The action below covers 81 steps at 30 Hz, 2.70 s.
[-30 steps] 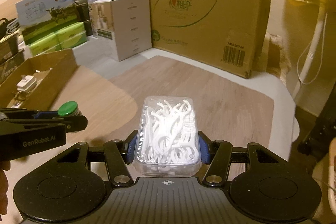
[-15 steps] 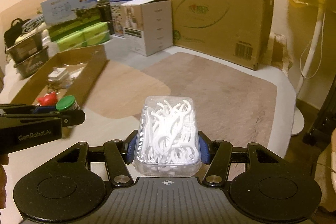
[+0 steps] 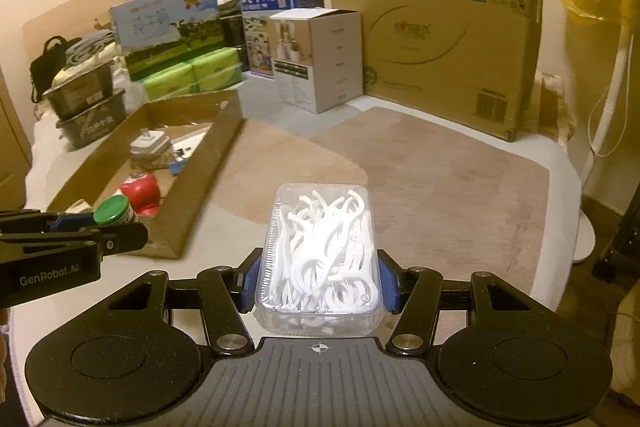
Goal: Organize rigid objects
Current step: 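Carry the green-capped bottle and floss box over the cardboard tray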
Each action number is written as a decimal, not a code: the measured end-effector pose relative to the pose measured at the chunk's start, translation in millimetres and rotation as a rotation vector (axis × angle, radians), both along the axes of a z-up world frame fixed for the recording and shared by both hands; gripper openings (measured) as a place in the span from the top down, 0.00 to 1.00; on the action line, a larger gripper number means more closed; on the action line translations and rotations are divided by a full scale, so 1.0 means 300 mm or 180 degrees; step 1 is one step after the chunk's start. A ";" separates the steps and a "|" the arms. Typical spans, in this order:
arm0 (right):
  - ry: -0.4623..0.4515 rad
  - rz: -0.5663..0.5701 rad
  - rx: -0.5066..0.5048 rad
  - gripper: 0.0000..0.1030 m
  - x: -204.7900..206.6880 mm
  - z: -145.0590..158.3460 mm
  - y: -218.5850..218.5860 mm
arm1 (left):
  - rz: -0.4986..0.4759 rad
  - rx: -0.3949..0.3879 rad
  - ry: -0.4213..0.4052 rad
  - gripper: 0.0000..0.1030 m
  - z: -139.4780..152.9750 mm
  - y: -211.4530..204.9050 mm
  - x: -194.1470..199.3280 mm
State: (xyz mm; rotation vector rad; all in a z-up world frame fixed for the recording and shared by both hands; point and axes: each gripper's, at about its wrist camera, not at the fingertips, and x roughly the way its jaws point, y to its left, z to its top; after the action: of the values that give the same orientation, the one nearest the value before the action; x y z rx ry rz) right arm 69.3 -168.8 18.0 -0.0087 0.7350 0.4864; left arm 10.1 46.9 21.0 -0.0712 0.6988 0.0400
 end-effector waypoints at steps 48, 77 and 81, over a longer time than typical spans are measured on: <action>-0.0075 0.0904 0.0061 0.45 -0.044 0.039 0.472 | 0.0673 0.0044 -0.0013 0.71 0.071 0.402 -0.124; -0.0024 0.0850 0.0005 0.45 0.255 0.001 0.661 | 0.0522 0.0073 0.0090 0.71 0.013 0.596 0.190; -0.0004 0.0861 0.0013 0.45 0.299 -0.013 0.691 | 0.0497 0.0104 0.0128 0.71 -0.008 0.631 0.238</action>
State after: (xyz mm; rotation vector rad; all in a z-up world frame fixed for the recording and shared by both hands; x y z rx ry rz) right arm 159.1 38.5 14.2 -0.1057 0.7353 0.7458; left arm 81.3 236.1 18.7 -0.0936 0.7314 0.2029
